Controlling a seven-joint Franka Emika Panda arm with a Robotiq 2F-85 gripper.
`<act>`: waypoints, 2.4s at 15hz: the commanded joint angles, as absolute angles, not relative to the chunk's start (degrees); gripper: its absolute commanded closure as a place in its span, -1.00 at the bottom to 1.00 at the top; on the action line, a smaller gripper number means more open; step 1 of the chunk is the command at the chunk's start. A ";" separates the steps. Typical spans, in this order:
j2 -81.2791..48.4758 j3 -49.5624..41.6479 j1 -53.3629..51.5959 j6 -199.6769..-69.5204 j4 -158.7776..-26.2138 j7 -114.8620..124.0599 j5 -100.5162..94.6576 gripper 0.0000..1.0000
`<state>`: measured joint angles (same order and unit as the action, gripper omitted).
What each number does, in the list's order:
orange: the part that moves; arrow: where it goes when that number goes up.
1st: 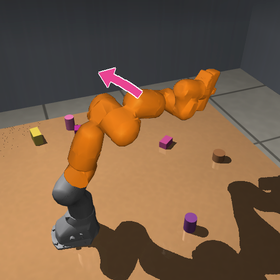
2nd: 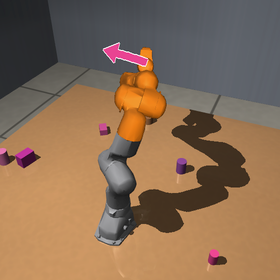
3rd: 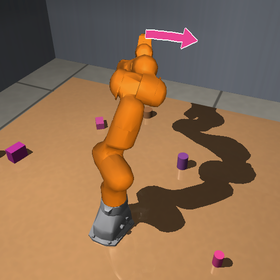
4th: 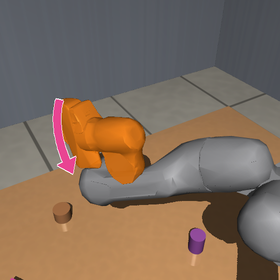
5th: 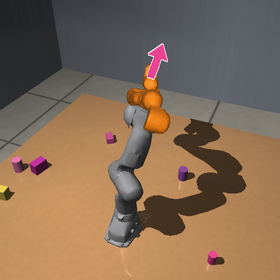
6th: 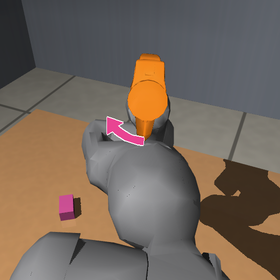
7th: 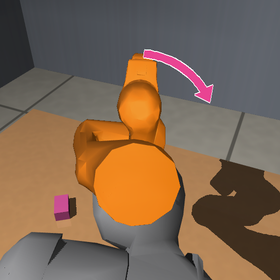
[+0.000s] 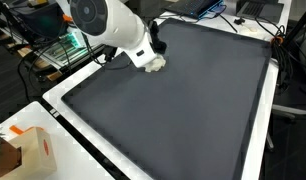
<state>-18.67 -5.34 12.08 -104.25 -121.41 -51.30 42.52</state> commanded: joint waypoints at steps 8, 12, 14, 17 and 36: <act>-2.34 -4.27 5.58 -115.85 -128.39 -30.03 32.06 0.50; 1.47 -3.17 3.92 -118.20 -129.04 -20.09 24.24 0.50; 3.07 -2.70 3.28 -117.90 -129.04 -15.64 20.23 0.50; 5.10 -2.04 2.52 -116.95 -128.93 -10.28 14.98 0.50; 11.77 0.75 0.58 -114.41 -128.89 0.44 1.80 0.50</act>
